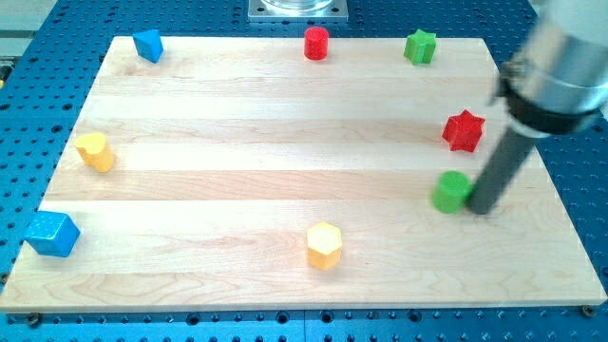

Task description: Push the green star into the green circle

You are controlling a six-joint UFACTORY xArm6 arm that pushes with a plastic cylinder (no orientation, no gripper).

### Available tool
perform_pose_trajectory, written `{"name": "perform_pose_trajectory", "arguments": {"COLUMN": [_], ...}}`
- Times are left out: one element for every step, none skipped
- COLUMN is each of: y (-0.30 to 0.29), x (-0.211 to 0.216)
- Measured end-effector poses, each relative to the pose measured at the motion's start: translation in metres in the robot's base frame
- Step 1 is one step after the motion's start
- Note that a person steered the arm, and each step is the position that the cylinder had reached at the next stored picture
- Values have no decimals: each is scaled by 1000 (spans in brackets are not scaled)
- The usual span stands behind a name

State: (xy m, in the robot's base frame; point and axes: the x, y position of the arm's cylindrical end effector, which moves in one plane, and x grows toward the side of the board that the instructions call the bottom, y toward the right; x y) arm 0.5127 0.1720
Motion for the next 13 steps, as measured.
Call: {"name": "perform_pose_trajectory", "arguments": {"y": [-66,-70,-70,-68,-63,-33,41,79,143,160,155,118,70], "x": [2,1,9,17,20,21,-22,-57,-113,-196,-274,-301,-320]}}
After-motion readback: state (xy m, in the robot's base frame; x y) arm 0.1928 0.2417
